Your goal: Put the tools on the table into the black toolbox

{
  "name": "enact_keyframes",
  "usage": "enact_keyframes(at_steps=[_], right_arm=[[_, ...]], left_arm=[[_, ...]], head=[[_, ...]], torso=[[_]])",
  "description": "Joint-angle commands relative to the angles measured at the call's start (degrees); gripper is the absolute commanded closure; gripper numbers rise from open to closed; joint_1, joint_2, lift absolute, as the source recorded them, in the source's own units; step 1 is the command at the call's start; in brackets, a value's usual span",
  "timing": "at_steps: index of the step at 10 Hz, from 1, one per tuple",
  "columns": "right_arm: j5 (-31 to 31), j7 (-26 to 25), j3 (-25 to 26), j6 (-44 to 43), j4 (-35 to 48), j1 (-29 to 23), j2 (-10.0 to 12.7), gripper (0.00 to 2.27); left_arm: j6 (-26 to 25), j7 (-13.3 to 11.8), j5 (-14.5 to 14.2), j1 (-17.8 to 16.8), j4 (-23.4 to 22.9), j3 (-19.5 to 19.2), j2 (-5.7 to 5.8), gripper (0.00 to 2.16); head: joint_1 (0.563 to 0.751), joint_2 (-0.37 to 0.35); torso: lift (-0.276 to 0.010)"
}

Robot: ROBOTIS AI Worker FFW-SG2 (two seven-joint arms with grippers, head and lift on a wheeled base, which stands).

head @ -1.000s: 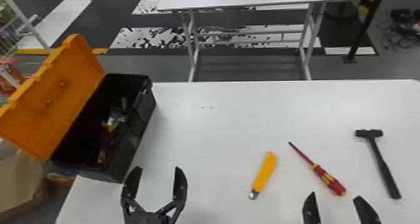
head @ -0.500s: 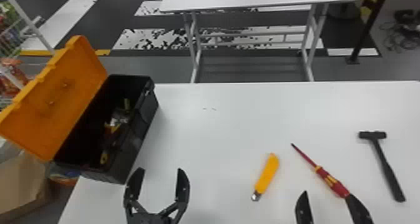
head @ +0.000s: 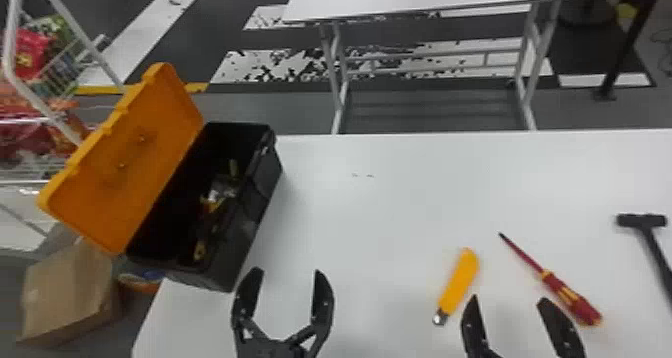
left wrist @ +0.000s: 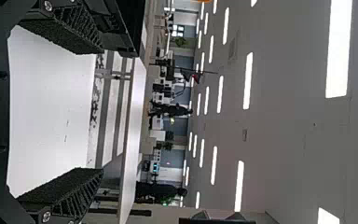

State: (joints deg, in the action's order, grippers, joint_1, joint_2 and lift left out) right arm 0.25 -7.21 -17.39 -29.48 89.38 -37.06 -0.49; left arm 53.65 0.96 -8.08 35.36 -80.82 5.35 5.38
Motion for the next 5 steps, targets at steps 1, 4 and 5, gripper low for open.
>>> enact_keyframes(at_steps=[1, 4, 5], right_arm=[[1.0, -1.6, -1.9, 4.5, 0.0, 1.5, 0.2, 0.19], [2.1, -6.1, -5.5, 13.6, 0.6, 3.5, 0.5, 0.19], [2.1, -6.5, -6.3, 16.8, 1.2, 4.4, 0.5, 0.19]], left_arm=[[0.0, 0.0, 0.0, 0.1, 0.1, 0.0, 0.07, 0.09], [-0.2, 0.0, 0.0, -0.1, 0.3, 0.3, 0.16, 0.09], [-0.4, -0.1, 0.0, -0.2, 0.4, 0.4, 0.16, 0.09]], head=[[0.695, 0.269], [0.695, 0.315], [0.695, 0.329]], torso=[[-0.075], [-0.075], [-0.075]])
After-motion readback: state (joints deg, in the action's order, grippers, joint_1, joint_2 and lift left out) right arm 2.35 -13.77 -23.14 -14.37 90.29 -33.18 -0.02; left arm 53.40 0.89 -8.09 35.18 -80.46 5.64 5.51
